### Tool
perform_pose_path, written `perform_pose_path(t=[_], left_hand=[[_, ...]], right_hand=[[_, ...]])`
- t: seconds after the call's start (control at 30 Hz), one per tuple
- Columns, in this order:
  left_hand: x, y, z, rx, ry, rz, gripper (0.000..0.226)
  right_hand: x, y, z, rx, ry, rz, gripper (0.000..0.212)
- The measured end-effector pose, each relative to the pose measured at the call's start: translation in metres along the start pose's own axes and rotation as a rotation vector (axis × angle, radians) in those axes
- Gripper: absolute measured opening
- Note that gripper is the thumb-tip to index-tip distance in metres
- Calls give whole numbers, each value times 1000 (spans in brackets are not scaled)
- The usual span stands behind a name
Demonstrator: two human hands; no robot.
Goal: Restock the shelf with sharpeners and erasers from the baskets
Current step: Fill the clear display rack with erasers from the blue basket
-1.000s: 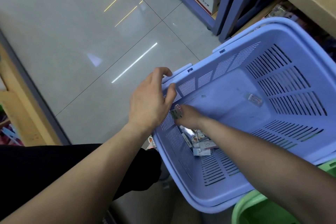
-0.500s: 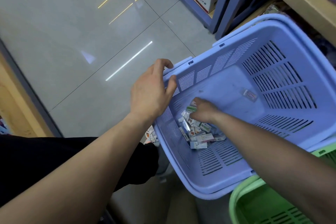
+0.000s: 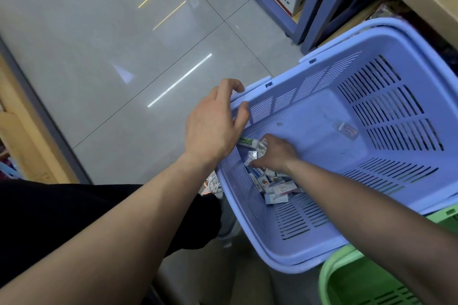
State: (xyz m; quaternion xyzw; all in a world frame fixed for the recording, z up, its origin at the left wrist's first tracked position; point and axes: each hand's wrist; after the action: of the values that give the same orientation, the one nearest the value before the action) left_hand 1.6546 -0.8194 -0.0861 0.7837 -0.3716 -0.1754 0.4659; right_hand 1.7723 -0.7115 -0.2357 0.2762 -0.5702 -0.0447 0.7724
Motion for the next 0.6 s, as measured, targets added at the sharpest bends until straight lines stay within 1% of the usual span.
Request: perform_pose_path(t=[0.1, 0.23, 0.33, 0.43, 0.5, 0.6], left_hand=[[0, -1, 1, 4, -4, -7, 25], [0, -1, 1, 1, 1, -12, 25], [0, -1, 0, -7, -2, -9, 25], [-1, -1, 0, -4, -1, -12, 25], [0, -1, 0, 4, 2, -13, 25], [0, -1, 0, -3, 8, -8, 25]], right_hand=[[3, -1, 4, 11, 15, -4, 67], [5, -16, 9, 56, 111, 25, 76], [3, -18, 9, 35, 94, 60, 86], [2, -14, 5, -15, 90, 134, 92], [5, -14, 5, -18, 83, 159, 90], [7, -14, 7, -6, 87, 164, 80]])
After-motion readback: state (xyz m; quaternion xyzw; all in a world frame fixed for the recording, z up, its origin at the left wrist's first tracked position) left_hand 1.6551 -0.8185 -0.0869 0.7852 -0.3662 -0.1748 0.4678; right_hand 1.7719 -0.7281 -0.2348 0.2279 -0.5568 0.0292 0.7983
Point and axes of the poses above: each hand's wrist, its own x-axis away from the middle knuckle, its own y-axis out of the back of the hand, z = x × y, and after that the axes turned 15 degrees about -y, right-handed
